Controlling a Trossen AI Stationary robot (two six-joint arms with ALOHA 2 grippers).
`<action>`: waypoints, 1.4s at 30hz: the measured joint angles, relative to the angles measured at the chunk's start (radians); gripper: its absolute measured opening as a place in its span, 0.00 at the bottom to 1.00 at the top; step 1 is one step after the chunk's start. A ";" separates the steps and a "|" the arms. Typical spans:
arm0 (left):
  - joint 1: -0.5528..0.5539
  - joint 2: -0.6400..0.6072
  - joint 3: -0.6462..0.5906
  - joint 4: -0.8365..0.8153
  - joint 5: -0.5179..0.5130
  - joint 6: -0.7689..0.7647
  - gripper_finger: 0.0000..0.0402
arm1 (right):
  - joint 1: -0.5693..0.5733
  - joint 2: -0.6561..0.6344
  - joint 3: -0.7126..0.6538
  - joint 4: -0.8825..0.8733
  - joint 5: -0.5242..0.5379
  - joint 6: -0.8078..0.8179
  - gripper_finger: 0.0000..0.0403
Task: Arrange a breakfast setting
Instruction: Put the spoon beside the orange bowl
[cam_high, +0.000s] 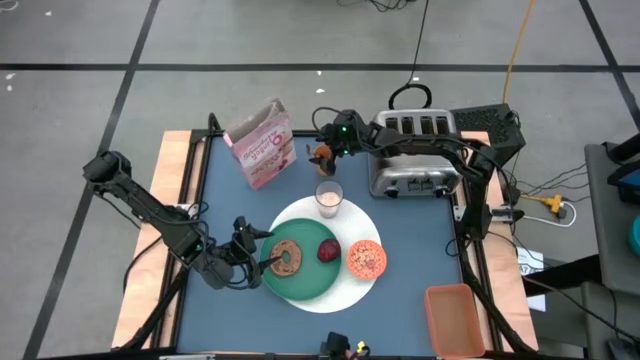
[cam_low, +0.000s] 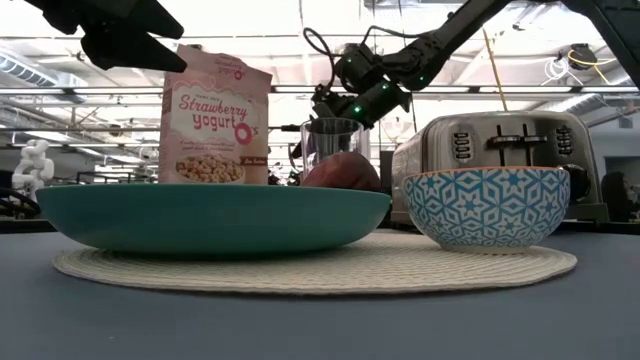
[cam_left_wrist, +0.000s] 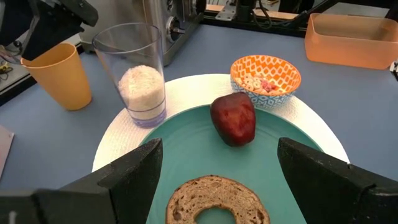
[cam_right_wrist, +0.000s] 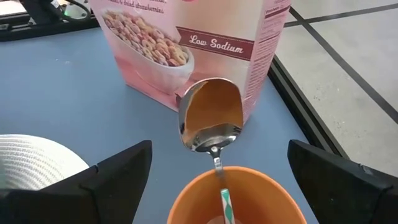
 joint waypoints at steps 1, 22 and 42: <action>0.000 0.000 0.000 0.000 0.000 0.000 0.80 | 0.000 0.000 0.000 0.000 0.000 0.000 0.91; 0.007 0.000 0.000 0.000 0.000 0.007 0.80 | 0.000 0.067 0.001 0.120 -0.001 0.018 0.91; 0.018 0.000 0.000 0.000 0.000 0.006 0.80 | 0.000 0.071 0.001 0.104 -0.001 0.018 0.71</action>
